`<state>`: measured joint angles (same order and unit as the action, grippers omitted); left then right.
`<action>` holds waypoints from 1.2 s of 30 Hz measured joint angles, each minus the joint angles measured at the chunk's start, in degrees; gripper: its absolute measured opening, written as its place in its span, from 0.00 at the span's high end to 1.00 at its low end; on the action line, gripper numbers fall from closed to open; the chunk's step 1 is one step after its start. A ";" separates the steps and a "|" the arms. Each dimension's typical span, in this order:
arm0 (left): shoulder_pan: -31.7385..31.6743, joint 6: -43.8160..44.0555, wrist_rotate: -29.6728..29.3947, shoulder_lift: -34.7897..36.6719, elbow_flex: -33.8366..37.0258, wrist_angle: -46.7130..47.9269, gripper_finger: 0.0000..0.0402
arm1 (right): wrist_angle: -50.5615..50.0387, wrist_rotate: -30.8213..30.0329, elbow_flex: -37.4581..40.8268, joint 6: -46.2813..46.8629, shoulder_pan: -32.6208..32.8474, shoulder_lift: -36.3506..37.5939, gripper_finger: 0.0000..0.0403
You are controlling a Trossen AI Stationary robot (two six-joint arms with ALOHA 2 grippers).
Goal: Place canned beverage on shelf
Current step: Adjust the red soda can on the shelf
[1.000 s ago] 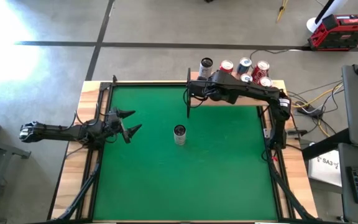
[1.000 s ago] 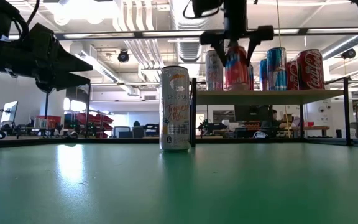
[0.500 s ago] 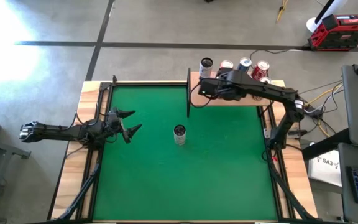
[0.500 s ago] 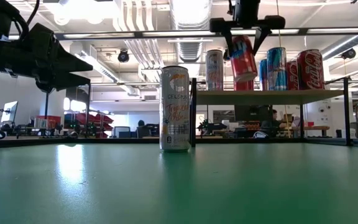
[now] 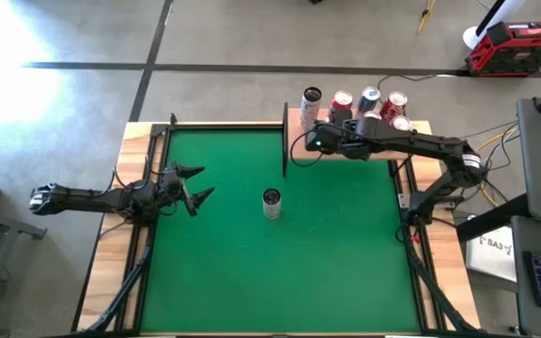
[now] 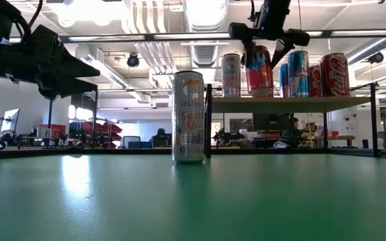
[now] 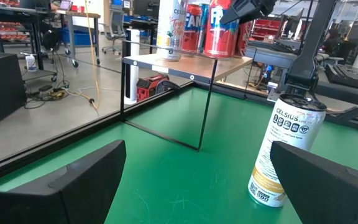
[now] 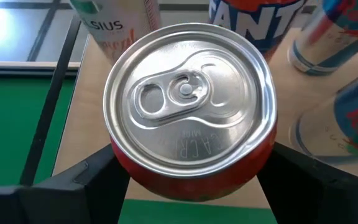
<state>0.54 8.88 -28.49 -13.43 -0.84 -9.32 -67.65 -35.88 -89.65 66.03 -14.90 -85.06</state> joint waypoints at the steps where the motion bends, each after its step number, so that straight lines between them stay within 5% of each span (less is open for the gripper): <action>1: 0.00 0.00 -0.01 0.00 0.00 0.00 0.04 | 1.16 -0.03 1.11 -0.81 0.00 0.65 0.28; 19: 0.00 0.00 0.02 0.00 0.00 0.00 0.04 | 10.07 0.53 10.58 -14.58 -0.52 8.89 0.27; 36: 0.00 0.00 0.02 0.00 0.00 -0.02 0.04 | 12.92 3.26 14.70 -11.99 -4.55 10.16 0.26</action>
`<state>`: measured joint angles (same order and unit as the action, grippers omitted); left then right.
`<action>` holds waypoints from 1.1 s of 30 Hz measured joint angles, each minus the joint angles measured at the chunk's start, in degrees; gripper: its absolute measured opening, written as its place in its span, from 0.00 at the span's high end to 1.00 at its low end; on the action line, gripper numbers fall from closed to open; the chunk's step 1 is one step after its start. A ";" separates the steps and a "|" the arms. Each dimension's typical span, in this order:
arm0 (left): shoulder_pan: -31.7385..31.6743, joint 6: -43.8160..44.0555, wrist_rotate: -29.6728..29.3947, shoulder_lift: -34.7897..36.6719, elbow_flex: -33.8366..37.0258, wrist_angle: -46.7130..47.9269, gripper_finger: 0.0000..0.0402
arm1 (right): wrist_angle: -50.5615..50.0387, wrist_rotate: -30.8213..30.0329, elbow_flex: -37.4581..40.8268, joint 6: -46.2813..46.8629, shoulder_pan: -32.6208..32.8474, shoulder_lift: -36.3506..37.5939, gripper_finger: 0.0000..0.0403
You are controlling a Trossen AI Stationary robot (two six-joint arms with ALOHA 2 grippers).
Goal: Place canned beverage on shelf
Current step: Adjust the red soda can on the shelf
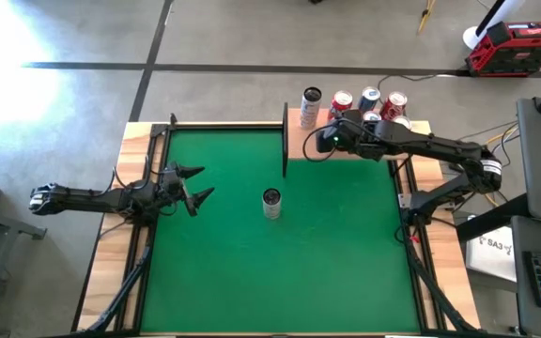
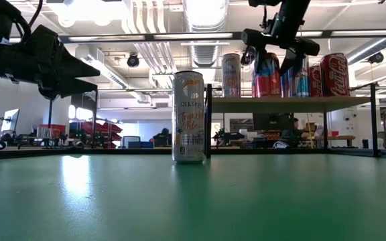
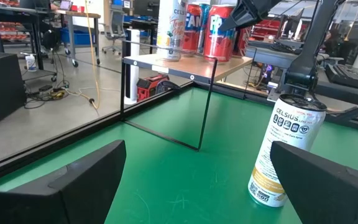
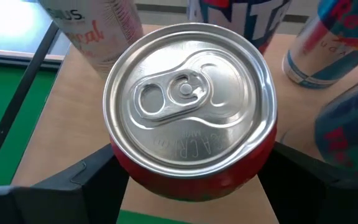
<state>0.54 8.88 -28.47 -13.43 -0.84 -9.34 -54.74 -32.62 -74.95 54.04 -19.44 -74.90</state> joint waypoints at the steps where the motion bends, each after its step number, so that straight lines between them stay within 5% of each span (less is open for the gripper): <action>1: 0.00 0.00 0.00 0.00 0.00 0.02 0.04 | -0.10 0.02 0.15 0.00 0.00 0.17 0.26; 8: 0.00 0.00 -0.02 0.00 0.00 0.02 0.04 | -0.26 0.02 0.23 0.00 0.00 0.27 0.25; 17: 0.00 0.00 -0.01 0.00 0.00 0.00 0.04 | -1.59 -0.87 0.23 2.15 0.02 0.27 0.09; 33: 0.00 0.00 0.00 0.00 0.00 0.00 0.04 | -5.54 -4.01 0.23 15.43 3.42 0.12 0.07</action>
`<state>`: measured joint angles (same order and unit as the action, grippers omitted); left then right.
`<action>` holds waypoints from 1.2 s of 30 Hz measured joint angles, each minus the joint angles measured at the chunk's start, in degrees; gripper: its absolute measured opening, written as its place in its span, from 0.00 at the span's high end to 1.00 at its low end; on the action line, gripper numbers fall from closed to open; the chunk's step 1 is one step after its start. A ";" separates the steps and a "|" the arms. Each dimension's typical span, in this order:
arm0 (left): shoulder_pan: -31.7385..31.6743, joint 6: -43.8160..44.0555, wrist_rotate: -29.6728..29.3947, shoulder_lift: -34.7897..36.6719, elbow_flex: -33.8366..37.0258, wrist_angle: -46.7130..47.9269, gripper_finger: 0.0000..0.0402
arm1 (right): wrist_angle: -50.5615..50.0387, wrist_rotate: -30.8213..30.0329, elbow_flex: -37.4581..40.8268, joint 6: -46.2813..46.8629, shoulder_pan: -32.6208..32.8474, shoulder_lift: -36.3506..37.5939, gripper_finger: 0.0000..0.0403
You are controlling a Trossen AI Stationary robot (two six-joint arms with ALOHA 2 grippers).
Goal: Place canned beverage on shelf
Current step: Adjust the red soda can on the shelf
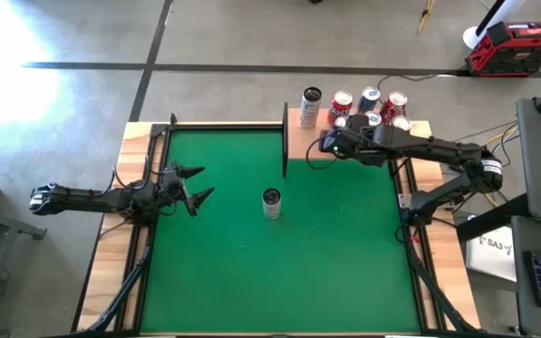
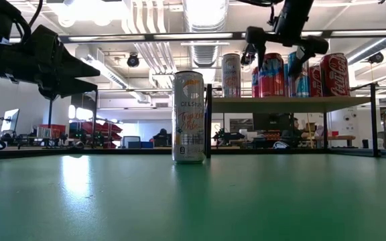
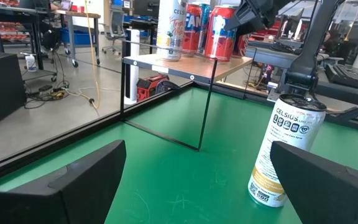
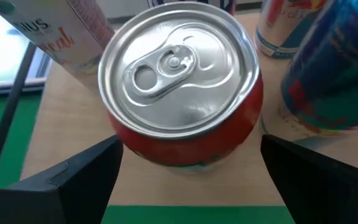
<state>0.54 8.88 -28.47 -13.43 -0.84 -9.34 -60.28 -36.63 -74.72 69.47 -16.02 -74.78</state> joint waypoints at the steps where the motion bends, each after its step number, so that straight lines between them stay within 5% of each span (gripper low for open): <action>1: 0.00 0.00 0.00 0.00 0.00 0.02 0.04 | 0.01 -0.56 0.00 0.47 0.28 0.00 0.07; 36: 0.00 0.00 -0.01 0.00 0.00 0.01 0.04 | -1.46 -4.47 -0.94 14.27 1.13 -4.78 0.08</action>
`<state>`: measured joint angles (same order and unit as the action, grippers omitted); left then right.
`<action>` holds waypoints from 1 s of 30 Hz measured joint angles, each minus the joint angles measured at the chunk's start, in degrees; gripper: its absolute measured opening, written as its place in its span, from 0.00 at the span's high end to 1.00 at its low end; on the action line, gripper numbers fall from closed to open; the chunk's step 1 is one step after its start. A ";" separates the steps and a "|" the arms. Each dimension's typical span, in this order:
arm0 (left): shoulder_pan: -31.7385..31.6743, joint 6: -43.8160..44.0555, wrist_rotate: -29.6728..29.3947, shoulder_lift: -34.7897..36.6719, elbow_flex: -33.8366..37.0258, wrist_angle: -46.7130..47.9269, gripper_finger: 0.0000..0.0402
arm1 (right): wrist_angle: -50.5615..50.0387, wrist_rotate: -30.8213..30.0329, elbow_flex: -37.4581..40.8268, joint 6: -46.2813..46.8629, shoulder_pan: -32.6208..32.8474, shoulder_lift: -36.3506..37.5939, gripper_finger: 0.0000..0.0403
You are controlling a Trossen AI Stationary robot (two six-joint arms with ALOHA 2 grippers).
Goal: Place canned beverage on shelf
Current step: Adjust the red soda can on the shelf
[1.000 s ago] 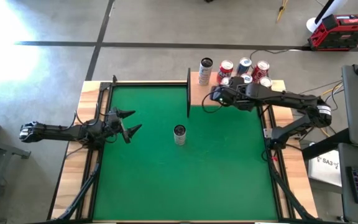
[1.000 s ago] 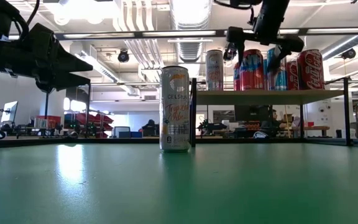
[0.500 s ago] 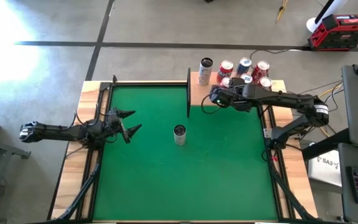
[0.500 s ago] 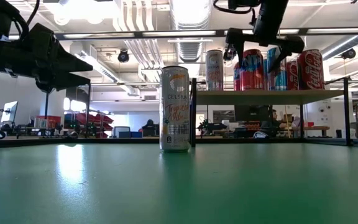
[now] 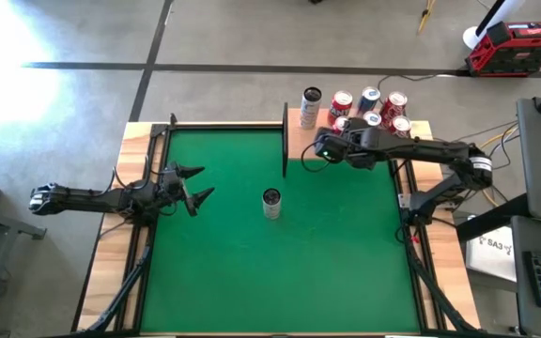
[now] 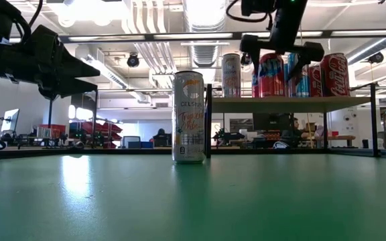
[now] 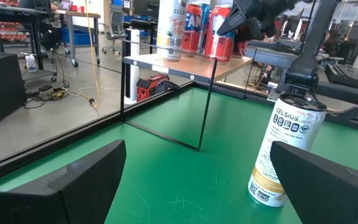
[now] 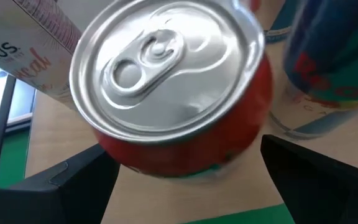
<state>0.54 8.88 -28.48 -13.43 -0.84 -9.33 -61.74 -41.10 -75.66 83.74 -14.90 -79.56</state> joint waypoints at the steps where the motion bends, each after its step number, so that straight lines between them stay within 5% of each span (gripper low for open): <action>1: 0.00 0.00 0.00 0.00 0.00 0.02 0.04 | 0.18 -0.26 0.00 0.25 0.00 -0.39 0.08; 14: 0.00 0.00 -0.01 0.00 0.00 0.01 0.04 | -0.71 -1.17 -1.53 0.04 0.00 -2.01 0.36; 30: 0.00 0.00 0.00 0.00 0.00 0.01 0.04 | -1.20 2.76 -1.53 -11.69 0.02 0.34 0.42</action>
<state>0.54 8.88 -28.48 -13.43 -0.84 -9.32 -62.93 -38.33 -77.19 72.05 -14.87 -79.22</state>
